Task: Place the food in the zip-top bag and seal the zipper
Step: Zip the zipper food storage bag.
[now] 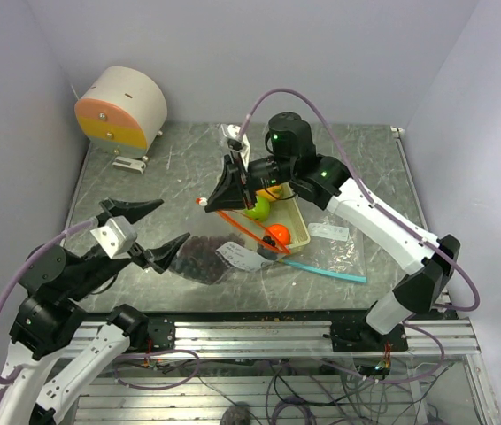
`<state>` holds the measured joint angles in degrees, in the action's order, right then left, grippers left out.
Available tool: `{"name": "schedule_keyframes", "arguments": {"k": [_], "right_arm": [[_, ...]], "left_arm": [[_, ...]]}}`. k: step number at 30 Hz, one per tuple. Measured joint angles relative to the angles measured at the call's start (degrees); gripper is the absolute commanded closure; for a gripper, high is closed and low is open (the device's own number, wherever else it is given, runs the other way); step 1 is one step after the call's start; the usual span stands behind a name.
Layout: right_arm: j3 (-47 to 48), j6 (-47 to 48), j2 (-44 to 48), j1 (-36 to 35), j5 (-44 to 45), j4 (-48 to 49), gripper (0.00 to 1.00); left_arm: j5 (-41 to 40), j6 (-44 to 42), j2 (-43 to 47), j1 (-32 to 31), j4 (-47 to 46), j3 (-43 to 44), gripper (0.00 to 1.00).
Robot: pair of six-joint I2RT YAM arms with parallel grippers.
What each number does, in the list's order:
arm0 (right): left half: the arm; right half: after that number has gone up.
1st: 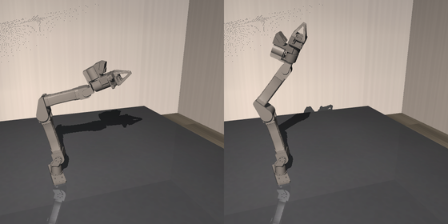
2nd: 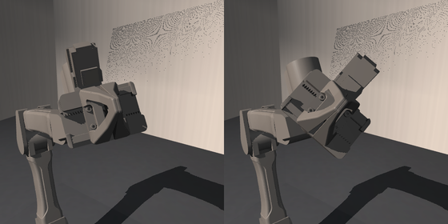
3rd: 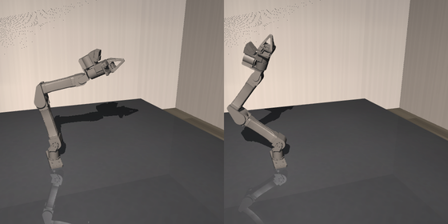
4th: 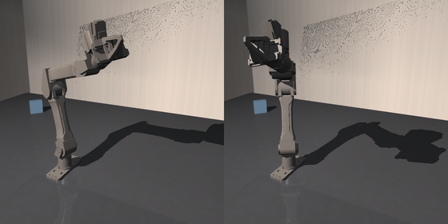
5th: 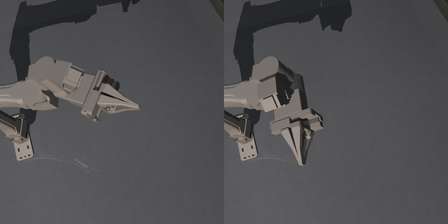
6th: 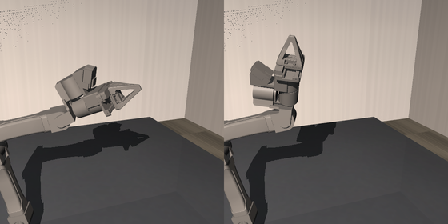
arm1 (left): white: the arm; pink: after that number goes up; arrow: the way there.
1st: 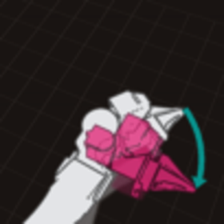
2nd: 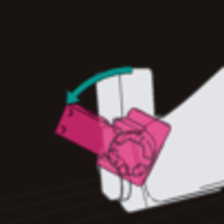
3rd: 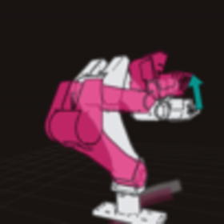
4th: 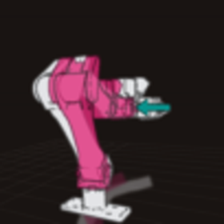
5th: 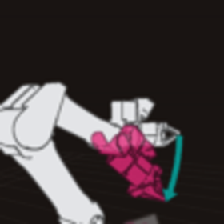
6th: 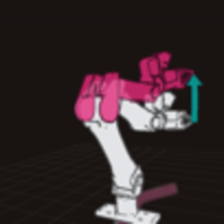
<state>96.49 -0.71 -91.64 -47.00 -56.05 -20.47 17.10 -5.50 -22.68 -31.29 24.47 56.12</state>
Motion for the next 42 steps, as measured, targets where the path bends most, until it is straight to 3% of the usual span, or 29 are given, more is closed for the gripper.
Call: {"name": "schedule_keyframes", "arguments": {"k": [25, 36, 42], "right_arm": [[-3.8, 10.2, 5.8, -0.5, -8.0, -4.0, 1.0], [-4.7, 10.2, 5.8, -0.5, -7.6, -4.2, 1.0], [-4.7, 10.2, 5.8, -0.6, -7.5, -3.8, 1.0]], "left_arm": [[15.0, 2.1, -7.2, 0.0, -11.4, -6.3, 0.07], [19.1, 4.6, -10.3, 0.0, -14.0, -7.6, 0.14], [19.1, 5.3, -12.3, 0.0, -14.1, -7.6, 0.27]]}}
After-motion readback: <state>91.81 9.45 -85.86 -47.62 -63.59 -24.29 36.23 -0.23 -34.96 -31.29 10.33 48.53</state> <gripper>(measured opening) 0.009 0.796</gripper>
